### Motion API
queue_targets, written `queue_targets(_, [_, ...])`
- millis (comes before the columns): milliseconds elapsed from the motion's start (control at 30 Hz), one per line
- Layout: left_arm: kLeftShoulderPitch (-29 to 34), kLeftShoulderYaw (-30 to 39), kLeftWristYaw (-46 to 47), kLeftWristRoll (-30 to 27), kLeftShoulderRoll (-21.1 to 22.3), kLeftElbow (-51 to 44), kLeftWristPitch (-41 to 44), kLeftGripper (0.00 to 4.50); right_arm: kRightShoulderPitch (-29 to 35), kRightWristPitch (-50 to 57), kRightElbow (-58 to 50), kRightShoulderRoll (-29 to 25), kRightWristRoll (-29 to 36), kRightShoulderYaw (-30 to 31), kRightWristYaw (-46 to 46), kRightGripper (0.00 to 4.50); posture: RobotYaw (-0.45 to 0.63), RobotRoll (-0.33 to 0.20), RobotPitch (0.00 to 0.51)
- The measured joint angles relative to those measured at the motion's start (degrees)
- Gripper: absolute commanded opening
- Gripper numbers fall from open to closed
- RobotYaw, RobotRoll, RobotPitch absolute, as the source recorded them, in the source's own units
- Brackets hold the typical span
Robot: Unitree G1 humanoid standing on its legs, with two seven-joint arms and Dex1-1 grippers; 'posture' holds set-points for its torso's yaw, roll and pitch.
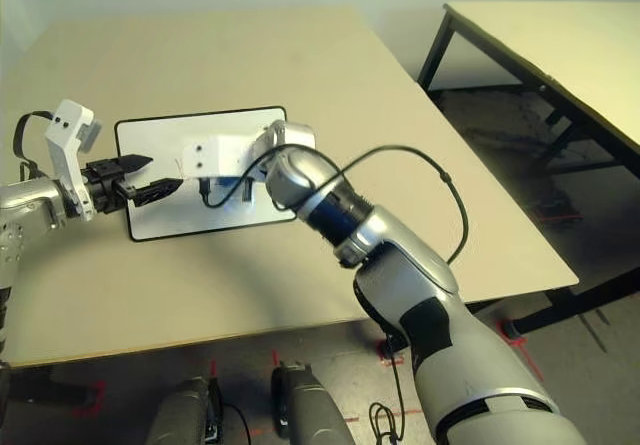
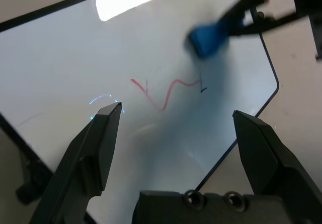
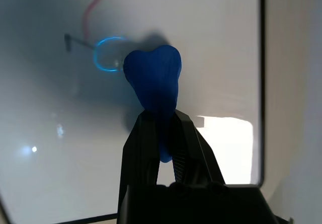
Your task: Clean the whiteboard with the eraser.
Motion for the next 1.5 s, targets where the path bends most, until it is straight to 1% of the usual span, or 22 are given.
queue_targets(67, [0.2, 0.0, 0.0, 0.0, 0.2, 0.0, 0.0, 4.5, 0.6, -0.9, 0.1, 0.5, -0.4, -0.4, -0.5, 0.31, 0.03, 0.0, 0.129])
queue_targets(100, [0.2, 0.1, 0.0, 0.0, 0.3, 0.0, 0.0, 4.5, 2.0, -0.9, -1.5, 0.3, -1.0, -0.4, -0.1, 0.31, 0.03, 0.0, 0.129])
queue_targets(167, [0.3, 0.5, 0.0, -0.1, 0.5, 0.0, 0.0, 4.5, 5.4, -0.1, -6.3, 0.0, -1.8, 0.0, 1.4, 0.31, 0.03, 0.0, 0.13])
queue_targets(267, [0.4, 0.9, 0.0, -0.1, 0.6, -0.1, 0.0, 4.5, 11.3, 2.0, -15.0, -0.8, -2.8, 2.1, 5.0, 0.31, 0.03, 0.0, 0.13])
queue_targets(333, [0.4, 1.0, 0.0, -0.1, 0.7, -0.1, 0.0, 4.5, 12.5, 3.0, -17.1, -0.9, -3.7, 2.9, 6.0, 0.31, 0.04, 0.0, 0.13])
queue_targets(467, [0.6, 1.1, 0.0, -0.1, 0.7, -0.1, 0.0, 4.5, 11.7, 3.6, -15.8, -0.1, -4.0, 3.1, 6.1, 0.31, 0.04, 0.0, 0.132])
queue_targets(533, [0.6, 1.1, 0.0, -0.1, 0.7, -0.1, 0.0, 4.5, 8.8, 2.6, -11.3, 1.8, -3.9, 2.5, 4.7, 0.31, 0.04, 0.0, 0.132])
queue_targets(667, [0.9, 1.3, 0.0, -0.2, 0.9, -0.2, 0.0, 4.5, 3.4, 0.1, -3.2, 2.9, -3.9, -1.0, 0.0, 0.31, 0.04, 0.0, 0.133])
queue_targets(733, [1.0, 1.6, 0.0, -0.2, 1.1, -0.2, 0.0, 4.5, 1.9, -0.8, -0.8, 3.4, -3.9, -1.8, -1.0, 0.31, 0.04, 0.0, 0.134])
queue_targets(800, [1.1, 1.9, 0.0, -0.2, 1.3, -0.2, 0.0, 4.5, 1.8, -0.9, -1.2, 3.4, -4.1, -2.0, -1.1, 0.31, 0.04, 0.0, 0.136])
queue_targets(867, [1.4, 2.1, 0.0, -0.2, 1.6, -0.3, 0.1, 4.5, 5.0, 0.2, -7.1, 1.9, -5.0, -1.5, 1.0, 0.31, 0.04, 0.0, 0.136])
queue_targets(1000, [1.9, 2.4, -0.1, -0.7, 2.9, -0.5, 0.5, 4.5, 13.4, 2.8, -21.5, -2.2, -6.9, 2.0, 7.7, 0.31, 0.04, 0.0, 0.138])
queue_targets(1033, [2.0, 2.7, -0.1, -0.9, 3.1, -0.5, 0.6, 4.5, 15.1, 3.5, -24.3, -3.1, -7.4, 2.9, 9.2, 0.3, 0.04, 0.0, 0.139])
queue_targets(1100, [2.0, 3.0, -0.3, -1.0, 3.7, -0.5, 0.6, 4.5, 16.2, 4.2, -26.3, -3.9, -8.3, 3.9, 10.5, 0.3, 0.04, 0.0, 0.139])
queue_targets(1200, [2.0, 3.2, -0.4, -1.2, 4.1, -0.5, 0.6, 4.5, 15.4, 4.3, -24.9, -3.5, -8.5, 3.9, 10.9, 0.3, 0.04, 0.0, 0.14])
queue_targets(1300, [2.0, 3.4, -0.4, -1.2, 4.4, -0.5, 0.6, 4.5, 9.9, 2.5, -17.2, -0.7, -8.4, 3.2, 8.7, 0.3, 0.04, 0.0, 0.141])
queue_targets(1400, [2.2, 3.5, -0.5, -1.3, 4.4, -0.5, 0.7, 4.5, 4.4, 0.8, -9.8, 0.3, -8.5, 0.5, 4.5, 0.3, 0.04, 0.0, 0.143])
queue_targets(1500, [2.3, 3.5, -0.4, -1.4, 4.4, -0.5, 0.9, 4.5, 3.5, 0.2, -8.1, 0.7, -8.5, -0.6, 3.5, 0.3, 0.04, 0.0, 0.144])
